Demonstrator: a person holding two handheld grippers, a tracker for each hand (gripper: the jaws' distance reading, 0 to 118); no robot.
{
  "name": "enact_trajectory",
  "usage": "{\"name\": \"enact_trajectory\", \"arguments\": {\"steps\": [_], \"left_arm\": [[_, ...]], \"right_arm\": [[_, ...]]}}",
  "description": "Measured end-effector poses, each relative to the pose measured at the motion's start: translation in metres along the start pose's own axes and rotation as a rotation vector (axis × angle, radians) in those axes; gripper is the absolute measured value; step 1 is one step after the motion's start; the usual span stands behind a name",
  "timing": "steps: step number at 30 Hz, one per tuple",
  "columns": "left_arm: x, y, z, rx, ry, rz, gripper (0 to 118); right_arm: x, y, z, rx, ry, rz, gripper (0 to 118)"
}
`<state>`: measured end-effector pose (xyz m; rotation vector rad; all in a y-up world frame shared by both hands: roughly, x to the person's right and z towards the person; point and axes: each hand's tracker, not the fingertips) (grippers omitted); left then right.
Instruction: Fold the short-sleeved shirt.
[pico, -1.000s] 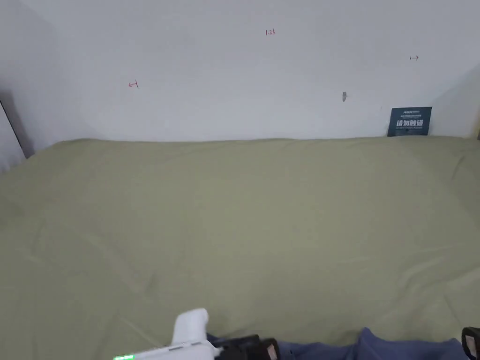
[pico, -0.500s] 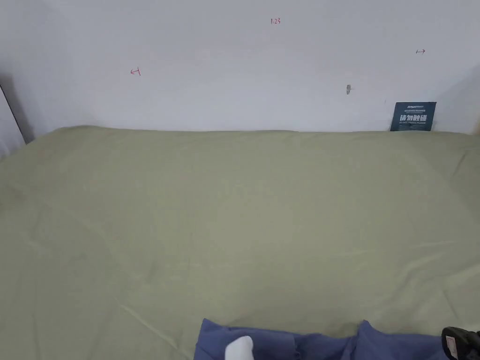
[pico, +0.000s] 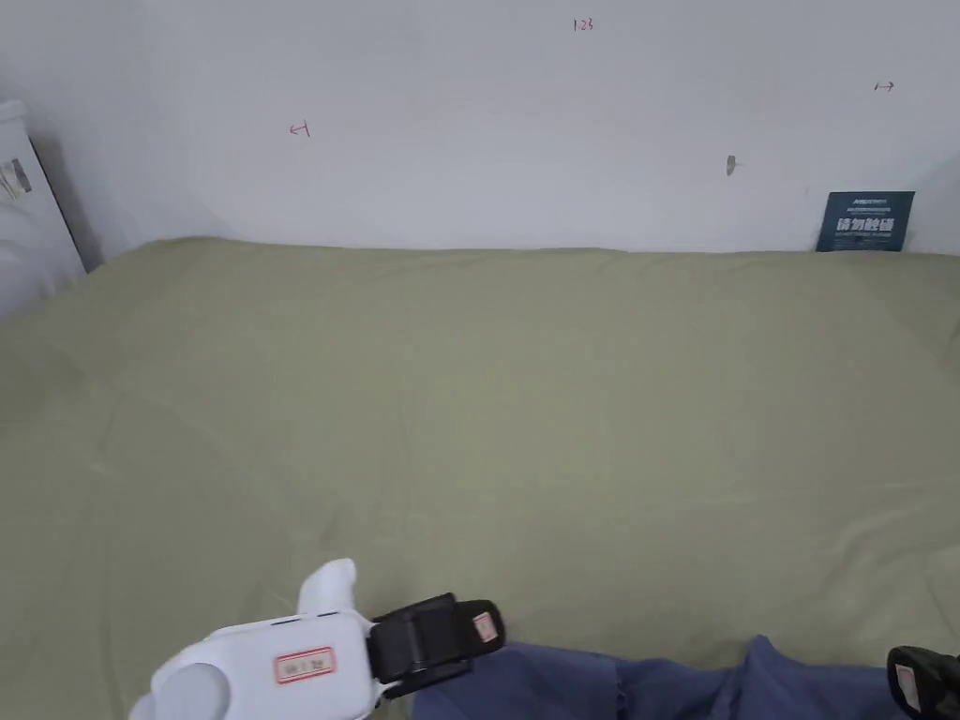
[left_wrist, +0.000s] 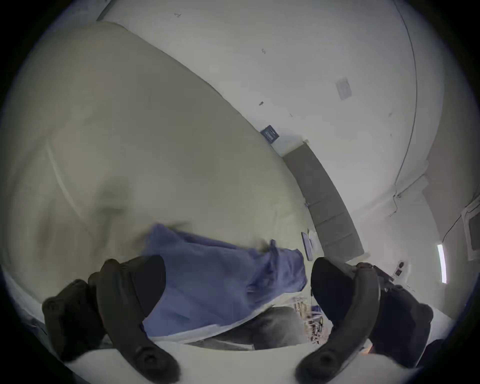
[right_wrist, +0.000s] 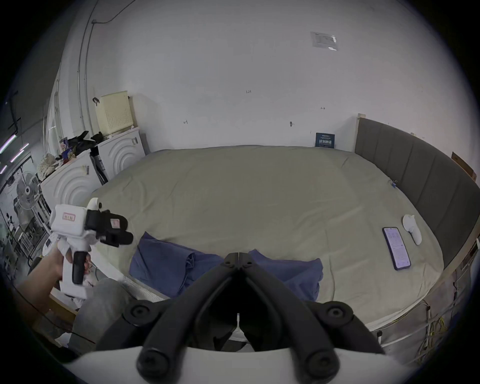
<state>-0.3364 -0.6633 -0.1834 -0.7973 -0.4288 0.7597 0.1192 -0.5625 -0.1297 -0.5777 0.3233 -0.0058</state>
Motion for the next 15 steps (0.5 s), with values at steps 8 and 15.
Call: {"name": "enact_trajectory", "arguments": {"steps": [8, 15], "left_arm": [[-0.055, -0.019, -0.031, -0.116, 0.132, 0.271, 115], [-0.024, -0.022, -0.04, -0.196, 0.124, 0.172, 79]], "right_arm": [[0.004, 0.002, 0.006, -0.01, 0.01, -0.017, 0], [0.01, 0.005, 0.005, 0.0, -0.001, -0.037, 0]]}}
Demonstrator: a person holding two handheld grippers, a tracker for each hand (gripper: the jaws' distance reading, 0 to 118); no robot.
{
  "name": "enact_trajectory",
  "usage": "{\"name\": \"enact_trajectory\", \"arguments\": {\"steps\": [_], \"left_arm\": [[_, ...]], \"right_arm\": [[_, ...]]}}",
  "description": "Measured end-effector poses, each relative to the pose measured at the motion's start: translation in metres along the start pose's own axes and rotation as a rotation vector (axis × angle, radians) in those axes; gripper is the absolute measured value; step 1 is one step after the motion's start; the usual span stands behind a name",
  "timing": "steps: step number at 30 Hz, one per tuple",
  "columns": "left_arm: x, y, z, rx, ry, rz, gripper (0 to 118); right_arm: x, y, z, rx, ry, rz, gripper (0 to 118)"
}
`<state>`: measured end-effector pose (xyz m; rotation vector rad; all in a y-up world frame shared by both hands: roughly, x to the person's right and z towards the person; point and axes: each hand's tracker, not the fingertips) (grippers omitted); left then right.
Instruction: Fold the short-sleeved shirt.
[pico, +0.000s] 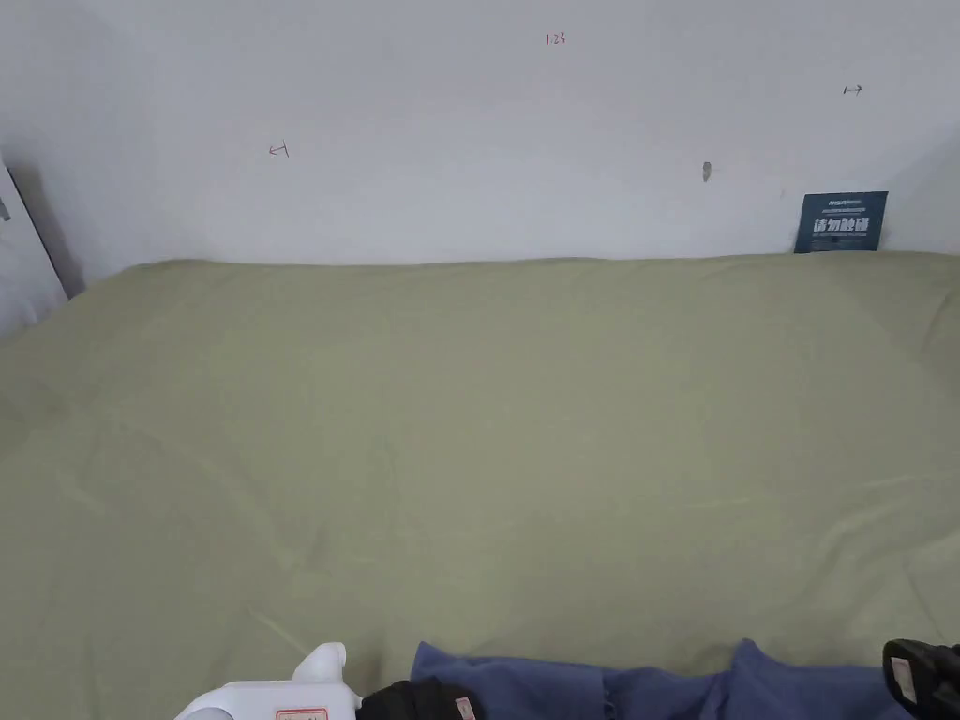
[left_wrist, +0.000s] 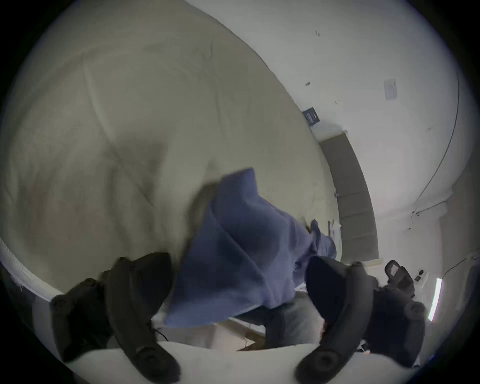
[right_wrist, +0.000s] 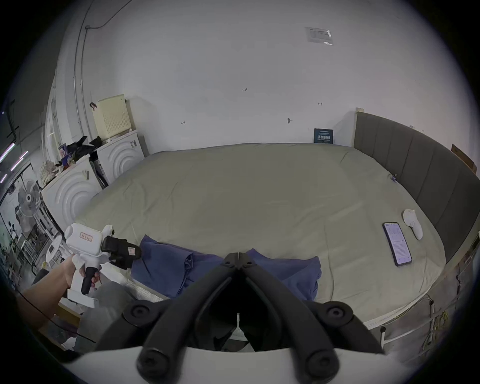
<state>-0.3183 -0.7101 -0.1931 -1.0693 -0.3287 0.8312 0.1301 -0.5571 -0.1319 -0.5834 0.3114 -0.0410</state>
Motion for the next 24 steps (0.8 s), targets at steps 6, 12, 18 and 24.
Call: {"name": "enact_trajectory", "arguments": {"steps": [6, 12, 18, 24], "left_arm": [[0.0, -0.008, -0.015, 0.022, 0.058, 0.021, 14], [0.001, 0.002, 0.027, 0.07, 0.094, -0.011, 14], [0.007, 0.03, 0.108, 0.226, 0.232, -0.075, 14], [0.029, 0.04, 0.165, 0.313, 0.487, -0.221, 14]], "right_arm": [[0.0, -0.005, -0.001, -0.008, 0.004, -0.029, 0], [0.005, -0.005, -0.001, -0.015, -0.009, -0.02, 0], [0.01, 0.0, 0.0, -0.009, -0.034, -0.014, 0], [0.014, 0.003, -0.001, -0.01, -0.048, -0.01, 0]]}}
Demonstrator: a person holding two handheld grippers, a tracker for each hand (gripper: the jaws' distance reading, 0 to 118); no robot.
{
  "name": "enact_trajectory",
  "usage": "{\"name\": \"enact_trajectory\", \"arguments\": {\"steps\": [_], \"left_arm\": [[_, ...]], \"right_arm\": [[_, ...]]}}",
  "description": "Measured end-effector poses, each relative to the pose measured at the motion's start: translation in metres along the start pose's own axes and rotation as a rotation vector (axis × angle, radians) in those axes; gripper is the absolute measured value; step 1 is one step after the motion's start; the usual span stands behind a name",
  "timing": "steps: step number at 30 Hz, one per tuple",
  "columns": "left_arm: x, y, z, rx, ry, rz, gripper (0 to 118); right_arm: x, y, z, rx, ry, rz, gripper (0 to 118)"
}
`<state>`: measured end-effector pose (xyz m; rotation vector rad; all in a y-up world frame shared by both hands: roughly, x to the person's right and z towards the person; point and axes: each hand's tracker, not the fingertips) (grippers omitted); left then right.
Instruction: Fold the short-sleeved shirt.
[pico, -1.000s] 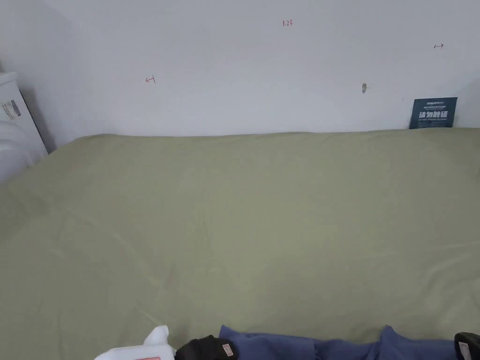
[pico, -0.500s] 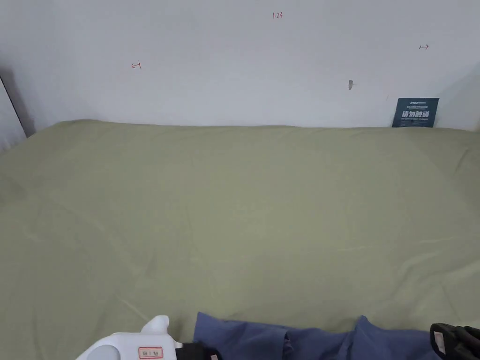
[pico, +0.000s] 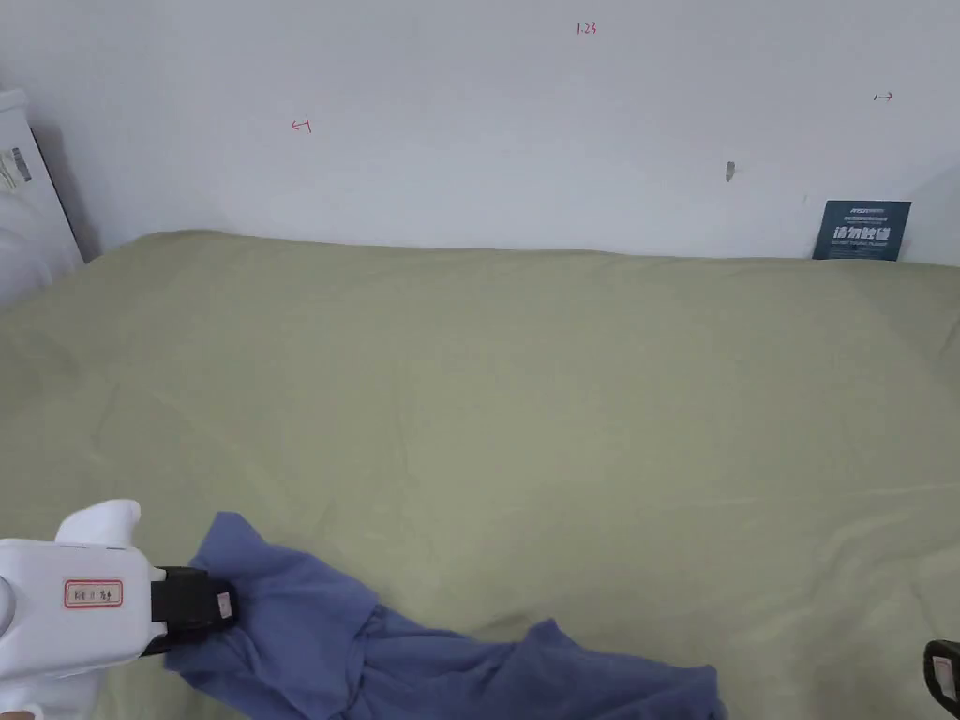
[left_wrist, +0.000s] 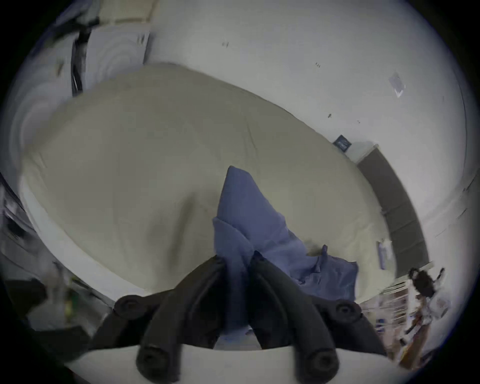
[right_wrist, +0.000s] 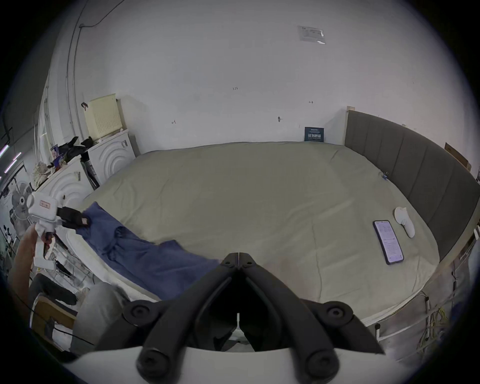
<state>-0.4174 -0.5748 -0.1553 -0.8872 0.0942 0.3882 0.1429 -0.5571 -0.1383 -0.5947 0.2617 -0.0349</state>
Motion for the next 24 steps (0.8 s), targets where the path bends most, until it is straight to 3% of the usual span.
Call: {"name": "enact_trajectory", "arguments": {"steps": [2, 5, 13, 16, 17, 20, 21, 24], "left_arm": [[0.014, -0.002, 0.006, 0.044, 0.093, -0.087, 14], [0.047, -0.011, 0.008, 0.053, 0.067, -0.109, 14], [0.163, -0.057, -0.045, -0.096, -0.433, -0.247, 14], [0.197, -0.08, -0.084, -0.198, -0.479, -0.259, 15], [0.203, -0.086, -0.095, -0.227, -0.511, -0.266, 20], [0.209, -0.103, -0.129, -0.362, -0.728, -0.12, 93], [0.208, -0.104, -0.13, -0.351, -0.741, -0.078, 101], [0.191, -0.09, -0.113, -0.262, -0.779, -0.03, 101]], "right_arm": [[-0.001, 0.0, -0.001, -0.002, -0.002, -0.001, 0], [-0.003, 0.0, -0.002, -0.011, -0.001, 0.008, 0], [-0.002, -0.001, 0.004, -0.008, -0.016, 0.003, 0], [-0.001, -0.001, 0.007, -0.002, -0.02, 0.002, 0], [0.0, -0.001, 0.008, 0.0, -0.02, -0.001, 0], [0.001, -0.002, 0.009, 0.009, -0.018, -0.01, 0], [0.002, -0.002, 0.009, 0.01, -0.016, -0.014, 0], [0.004, -0.003, 0.009, 0.005, -0.013, -0.024, 0]]}}
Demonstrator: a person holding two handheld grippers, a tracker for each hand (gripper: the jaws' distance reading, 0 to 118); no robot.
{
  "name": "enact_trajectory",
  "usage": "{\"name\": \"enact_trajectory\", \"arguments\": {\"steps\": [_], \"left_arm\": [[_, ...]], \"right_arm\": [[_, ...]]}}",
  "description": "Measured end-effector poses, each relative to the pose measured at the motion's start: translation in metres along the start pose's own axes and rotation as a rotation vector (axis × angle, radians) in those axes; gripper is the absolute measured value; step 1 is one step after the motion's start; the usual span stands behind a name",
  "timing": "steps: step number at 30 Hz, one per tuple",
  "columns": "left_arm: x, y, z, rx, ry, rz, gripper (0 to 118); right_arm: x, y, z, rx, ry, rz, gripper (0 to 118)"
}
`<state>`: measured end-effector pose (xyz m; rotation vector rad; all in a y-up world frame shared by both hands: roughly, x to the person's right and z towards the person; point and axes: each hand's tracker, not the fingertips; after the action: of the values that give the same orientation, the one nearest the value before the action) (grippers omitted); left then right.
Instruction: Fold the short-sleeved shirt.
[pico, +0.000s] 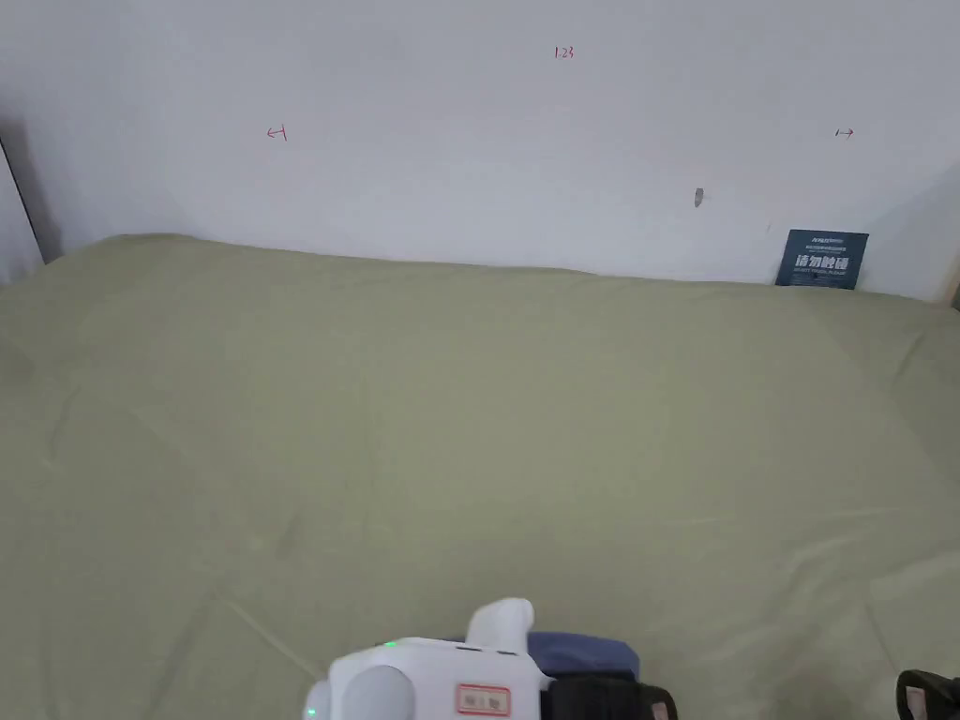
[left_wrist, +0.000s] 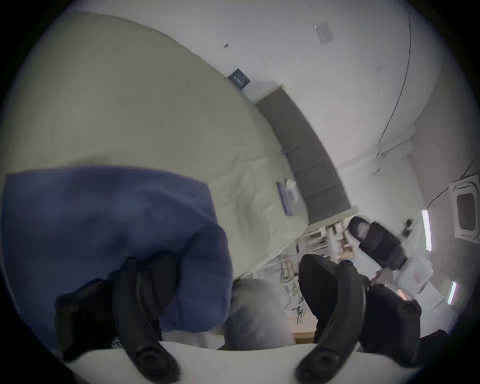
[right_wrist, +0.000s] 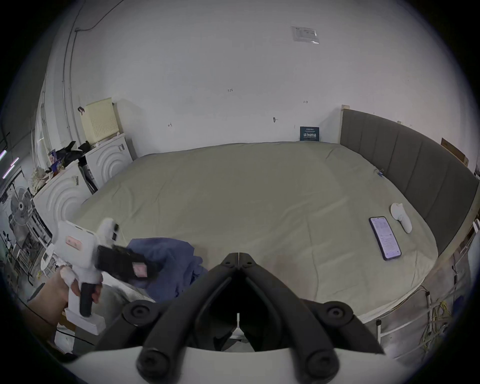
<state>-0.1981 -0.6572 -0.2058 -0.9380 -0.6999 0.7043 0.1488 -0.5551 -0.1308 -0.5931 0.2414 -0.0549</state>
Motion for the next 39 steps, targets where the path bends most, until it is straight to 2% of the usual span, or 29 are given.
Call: {"name": "enact_trajectory", "arguments": {"steps": [4, 6, 7, 8, 9, 10, 12, 19, 22, 26, 29, 31, 35, 39], "left_arm": [[-0.008, 0.013, 0.053, 0.171, 0.058, -0.027, 98], [-0.02, 0.018, 0.06, 0.165, 0.095, 0.017, 93], [-0.025, 0.018, 0.058, 0.142, 0.116, 0.044, 83], [-0.028, 0.015, 0.054, 0.121, 0.121, 0.045, 63], [-0.029, 0.01, 0.049, 0.107, 0.127, 0.041, 21], [-0.029, 0.002, 0.036, 0.077, 0.144, 0.019, 5], [-0.028, -0.012, 0.011, 0.023, 0.173, -0.001, 5], [-0.024, -0.041, -0.079, -0.102, 0.082, 0.057, 5], [-0.002, -0.042, -0.078, -0.129, 0.073, -0.041, 5], [0.016, -0.012, -0.015, -0.035, 0.03, -0.133, 5], [0.01, 0.013, 0.054, 0.091, 0.145, -0.196, 5], [-0.006, 0.027, 0.097, 0.148, 0.246, -0.214, 6], [-0.042, 0.033, 0.154, 0.189, 0.377, -0.129, 6], [-0.07, 0.023, 0.173, 0.24, 0.353, -0.003, 6]], "right_arm": [[0.0, -0.002, -0.001, -0.008, -0.001, 0.014, 0], [-0.001, -0.004, -0.002, -0.006, 0.009, 0.008, 0], [-0.002, -0.005, -0.003, -0.009, 0.015, 0.007, 0], [-0.004, -0.007, -0.004, -0.012, 0.017, 0.007, 0], [-0.005, -0.008, -0.004, -0.012, 0.018, 0.007, 0], [-0.006, -0.009, -0.004, -0.013, 0.02, 0.008, 0], [-0.007, -0.01, -0.003, -0.014, 0.026, 0.004, 0], [-0.012, -0.004, -0.009, -0.018, 0.044, 0.016, 0], [-0.016, -0.001, -0.018, -0.018, 0.054, 0.018, 0], [-0.023, 0.004, -0.038, -0.049, 0.128, 0.036, 0], [-0.033, 0.008, -0.055, -0.079, 0.221, 0.07, 0], [-0.037, 0.01, -0.069, -0.091, 0.305, 0.049, 0], [-0.046, 0.013, -0.101, -0.131, 0.454, -0.01, 0], [-0.066, 0.001, -0.149, -0.25, 0.672, -0.104, 0]]}}
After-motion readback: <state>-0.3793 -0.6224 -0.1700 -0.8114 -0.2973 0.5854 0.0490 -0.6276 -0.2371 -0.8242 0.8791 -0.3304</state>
